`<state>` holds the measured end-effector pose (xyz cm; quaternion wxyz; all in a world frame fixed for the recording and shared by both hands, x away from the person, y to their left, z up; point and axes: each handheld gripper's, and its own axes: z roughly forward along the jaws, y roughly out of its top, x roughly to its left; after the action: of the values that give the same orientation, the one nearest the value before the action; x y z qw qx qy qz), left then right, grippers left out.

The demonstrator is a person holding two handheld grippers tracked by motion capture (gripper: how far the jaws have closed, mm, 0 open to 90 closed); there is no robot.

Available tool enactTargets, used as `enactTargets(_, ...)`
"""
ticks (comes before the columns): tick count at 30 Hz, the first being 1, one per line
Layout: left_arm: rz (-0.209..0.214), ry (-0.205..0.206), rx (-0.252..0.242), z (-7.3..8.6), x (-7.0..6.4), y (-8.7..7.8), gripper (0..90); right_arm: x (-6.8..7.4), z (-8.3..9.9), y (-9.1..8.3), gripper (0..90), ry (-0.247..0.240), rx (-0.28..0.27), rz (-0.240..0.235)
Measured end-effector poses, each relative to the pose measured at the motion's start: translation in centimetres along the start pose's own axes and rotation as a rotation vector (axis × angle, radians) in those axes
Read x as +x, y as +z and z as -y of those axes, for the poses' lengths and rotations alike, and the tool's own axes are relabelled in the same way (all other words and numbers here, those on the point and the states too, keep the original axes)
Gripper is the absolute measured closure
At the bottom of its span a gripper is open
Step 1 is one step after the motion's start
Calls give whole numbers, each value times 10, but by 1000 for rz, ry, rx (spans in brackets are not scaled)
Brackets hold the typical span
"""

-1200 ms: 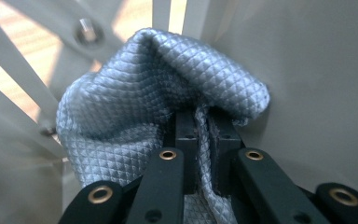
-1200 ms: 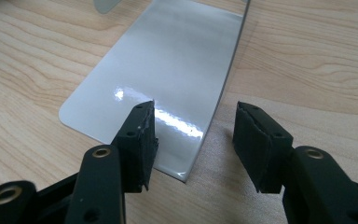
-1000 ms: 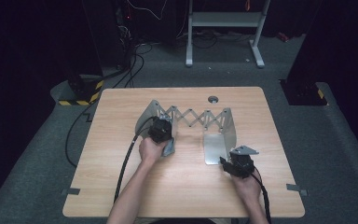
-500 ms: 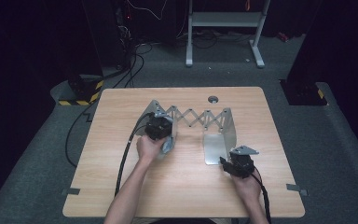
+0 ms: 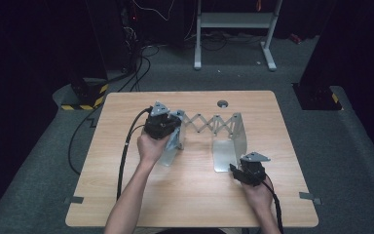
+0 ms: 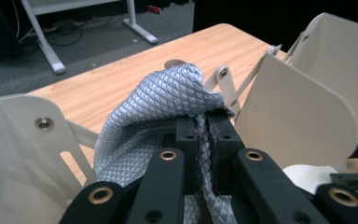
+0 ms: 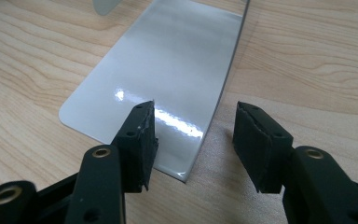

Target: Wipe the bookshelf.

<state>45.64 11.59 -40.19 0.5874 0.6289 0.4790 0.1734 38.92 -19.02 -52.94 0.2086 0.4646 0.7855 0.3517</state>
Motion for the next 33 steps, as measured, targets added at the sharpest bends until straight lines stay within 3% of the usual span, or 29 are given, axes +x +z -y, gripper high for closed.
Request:
enactTargets(3,-4,9,4,2,-1,0,845,0,0,0,493,0,0,0)
enactTargets(15,-32,-28,52,24,12,10,844,0,0,0,493,0,0,0)
enactTargets(27,-65,-56,141,55,26,30,844,0,0,0,493,0,0,0)
enactTargets(33,-99,-50,202,73,34,43,843,0,0,0,493,0,0,0)
